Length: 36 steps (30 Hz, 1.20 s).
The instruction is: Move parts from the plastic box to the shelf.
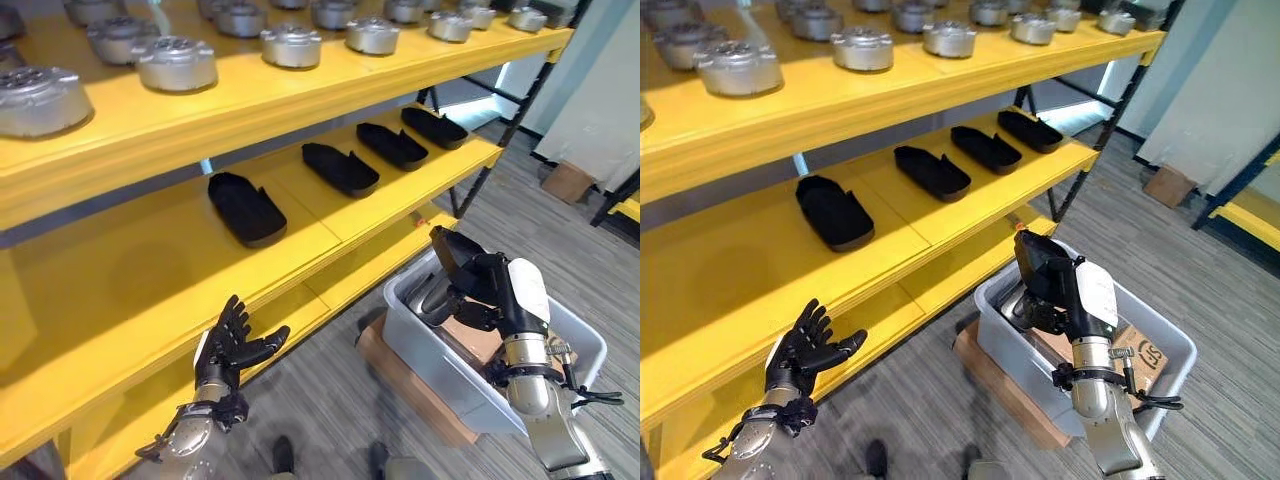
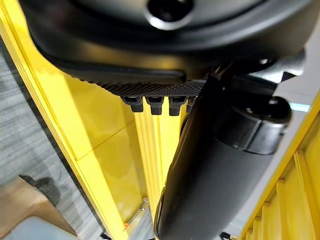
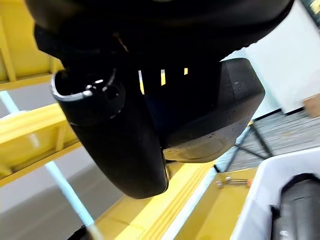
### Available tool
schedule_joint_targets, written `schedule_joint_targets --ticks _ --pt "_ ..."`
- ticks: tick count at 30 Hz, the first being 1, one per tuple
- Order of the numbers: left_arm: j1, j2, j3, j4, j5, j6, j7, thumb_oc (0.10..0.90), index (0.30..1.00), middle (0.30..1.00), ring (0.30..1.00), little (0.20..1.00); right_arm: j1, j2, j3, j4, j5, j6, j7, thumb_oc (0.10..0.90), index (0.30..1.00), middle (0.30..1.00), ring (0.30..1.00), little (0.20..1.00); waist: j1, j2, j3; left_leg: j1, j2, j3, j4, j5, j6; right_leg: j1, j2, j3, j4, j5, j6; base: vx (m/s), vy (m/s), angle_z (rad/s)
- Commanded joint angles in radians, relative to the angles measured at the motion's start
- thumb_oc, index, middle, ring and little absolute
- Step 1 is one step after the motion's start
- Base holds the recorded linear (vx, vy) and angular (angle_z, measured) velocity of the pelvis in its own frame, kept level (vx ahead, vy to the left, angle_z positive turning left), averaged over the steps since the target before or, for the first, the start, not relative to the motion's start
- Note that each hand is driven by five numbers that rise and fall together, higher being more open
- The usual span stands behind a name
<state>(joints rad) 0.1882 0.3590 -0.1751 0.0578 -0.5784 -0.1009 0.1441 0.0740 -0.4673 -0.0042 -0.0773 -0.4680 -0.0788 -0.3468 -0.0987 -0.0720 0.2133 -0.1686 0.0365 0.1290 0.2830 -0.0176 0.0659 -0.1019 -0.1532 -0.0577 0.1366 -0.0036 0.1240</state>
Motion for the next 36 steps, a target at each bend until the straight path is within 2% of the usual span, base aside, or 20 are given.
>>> schedule_joint_targets --ticks 1,6,14,26,30,32,34,35,36 --pt "-0.045 0.011 0.033 -0.124 0.025 -0.086 -0.032 0.9 1.0 1.0 1.0 1.0 -0.091 -0.047 -0.092 -0.132 -0.005 -0.087 -0.092 0.4 0.3 0.3 0.3 0.3 -0.02 0.026 -0.07 0.297 -0.03 -0.028 -0.367 -0.035 -0.044 -0.044 0.045 0.039 -0.035 0.096 0.038 0.12 -0.134 0.49" --pt "-0.022 0.006 0.04 -0.134 0.017 -0.09 -0.036 0.9 1.0 1.0 1.0 1.0 -0.085 -0.051 -0.095 -0.144 -0.011 -0.094 -0.091 0.4 0.3 0.3 0.3 0.3 -0.013 0.031 -0.099 0.305 -0.015 -0.023 -0.368 -0.034 -0.051 0.002 0.043 0.033 -0.07 0.095 0.04 0.08 -0.088 0.27" --pt "0.006 -0.011 0.048 -0.152 0.014 -0.085 -0.031 0.9 1.0 1.0 1.0 1.0 -0.074 -0.05 -0.086 -0.17 -0.008 -0.103 -0.075 0.4 0.3 0.3 0.3 0.3 -0.003 0.04 -0.136 0.325 0.022 -0.026 -0.37 -0.036 -0.075 0.054 0.057 0.008 -0.089 0.055 0.024 0.05 -0.111 0.02" --pt "0.026 -0.014 0.063 -0.174 0.005 -0.085 -0.03 0.9 1.0 1.0 1.0 1.0 -0.094 -0.063 -0.07 -0.201 -0.002 -0.121 -0.072 0.4 0.3 0.3 0.3 0.3 0.014 0.057 -0.144 0.317 0.071 -0.048 -0.37 -0.014 -0.113 0.081 0.089 -0.033 -0.076 -0.004 -0.012 0.01 -0.105 0.07" --pt "0.029 -0.016 0.067 -0.171 -0.004 -0.083 -0.026 0.9 1.0 1.0 1.0 1.0 -0.111 -0.071 -0.062 -0.209 0.004 -0.128 -0.078 0.4 0.3 0.3 0.3 0.3 0.025 0.061 -0.138 0.294 0.095 -0.078 -0.366 0.007 -0.133 0.087 0.113 -0.049 -0.077 -0.028 -0.033 -0.03 -0.18 0.23" --pt "0.022 -0.016 0.064 -0.177 -0.016 -0.089 -0.029 0.9 1.0 1.0 1.0 1.0 -0.149 -0.09 -0.049 -0.21 0.011 -0.134 -0.09 0.4 0.3 0.3 0.3 0.3 0.036 0.059 -0.111 0.222 0.097 -0.113 -0.269 0.005 -0.143 0.087 0.113 -0.057 -0.079 -0.039 -0.053 -0.08 -0.174 0.34" --pt "0.016 -0.013 0.063 -0.177 -0.02 -0.092 -0.029 0.9 1.0 1.0 1.0 1.0 -0.165 -0.101 -0.042 -0.21 0.011 -0.135 -0.098 0.4 0.3 0.3 0.3 0.3 0.044 0.056 -0.096 0.193 0.088 -0.125 -0.222 0.0 -0.146 0.084 0.108 -0.065 -0.073 -0.041 -0.061 -0.11 -0.103 0.43" --pt "0.001 -0.008 0.054 -0.175 -0.029 -0.092 -0.028 0.9 1.0 1.0 1.0 1.0 -0.191 -0.112 -0.036 -0.206 0.007 -0.133 -0.111 0.4 0.3 0.3 0.3 0.3 0.048 0.054 -0.074 0.15 0.085 -0.136 -0.172 -0.005 -0.148 0.077 0.097 -0.093 -0.052 -0.051 -0.068 -0.13 -0.109 0.61" --pt "-0.004 -0.005 0.053 -0.178 -0.033 -0.092 -0.026 0.9 1.0 1.0 1.0 1.0 -0.197 -0.115 -0.039 -0.204 0.003 -0.129 -0.122 0.4 0.3 0.3 0.3 0.3 0.044 0.054 -0.07 0.139 0.119 -0.123 -0.183 0.017 -0.154 0.074 0.088 -0.111 -0.04 -0.056 -0.066 -0.08 -0.069 0.73"
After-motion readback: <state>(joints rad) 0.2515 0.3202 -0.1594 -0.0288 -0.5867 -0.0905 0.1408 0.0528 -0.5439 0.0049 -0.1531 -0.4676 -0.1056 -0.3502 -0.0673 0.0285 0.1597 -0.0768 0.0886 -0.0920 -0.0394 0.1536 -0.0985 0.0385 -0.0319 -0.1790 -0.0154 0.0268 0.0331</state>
